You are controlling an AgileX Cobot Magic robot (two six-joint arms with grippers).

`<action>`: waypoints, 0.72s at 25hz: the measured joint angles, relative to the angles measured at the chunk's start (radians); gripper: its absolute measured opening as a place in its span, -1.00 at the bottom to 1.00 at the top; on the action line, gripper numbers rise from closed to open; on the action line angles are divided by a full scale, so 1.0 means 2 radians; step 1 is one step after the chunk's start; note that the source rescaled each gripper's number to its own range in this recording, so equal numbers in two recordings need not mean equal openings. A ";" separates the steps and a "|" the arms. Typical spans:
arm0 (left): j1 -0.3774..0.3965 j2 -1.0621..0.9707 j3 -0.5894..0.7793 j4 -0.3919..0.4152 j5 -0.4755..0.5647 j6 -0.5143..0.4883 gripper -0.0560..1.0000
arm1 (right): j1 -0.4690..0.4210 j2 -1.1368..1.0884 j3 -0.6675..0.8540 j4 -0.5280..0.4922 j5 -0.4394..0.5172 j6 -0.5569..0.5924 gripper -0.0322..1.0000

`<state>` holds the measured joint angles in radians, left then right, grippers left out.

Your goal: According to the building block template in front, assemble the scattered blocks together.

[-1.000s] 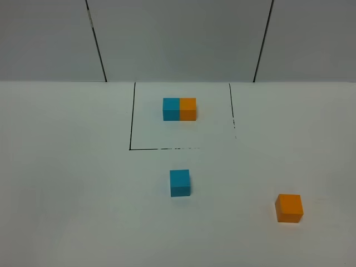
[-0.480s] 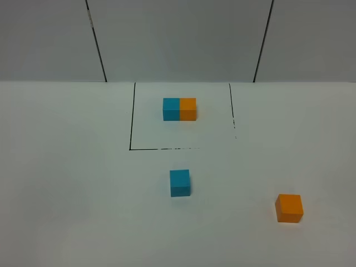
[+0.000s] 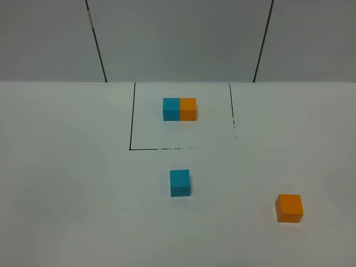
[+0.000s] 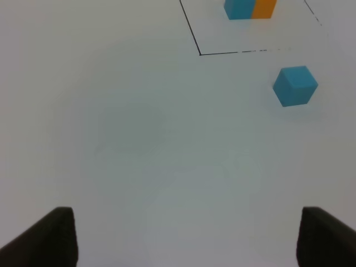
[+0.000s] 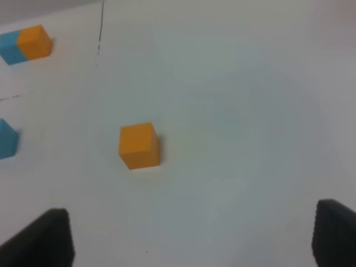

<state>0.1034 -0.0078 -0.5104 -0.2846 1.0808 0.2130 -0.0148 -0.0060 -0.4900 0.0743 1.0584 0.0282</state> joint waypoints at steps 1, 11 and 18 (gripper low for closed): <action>0.000 0.000 0.000 0.000 0.000 0.000 0.39 | 0.000 0.000 0.000 0.000 0.000 0.000 0.46; 0.000 0.000 0.000 0.000 0.000 0.000 0.39 | 0.000 0.000 0.000 0.000 0.000 0.000 0.46; 0.000 0.000 0.000 -0.002 0.000 0.011 0.39 | 0.000 0.000 0.000 0.000 0.000 0.000 0.46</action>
<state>0.1034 -0.0078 -0.5104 -0.2887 1.0808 0.2343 -0.0148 -0.0060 -0.4900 0.0743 1.0584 0.0282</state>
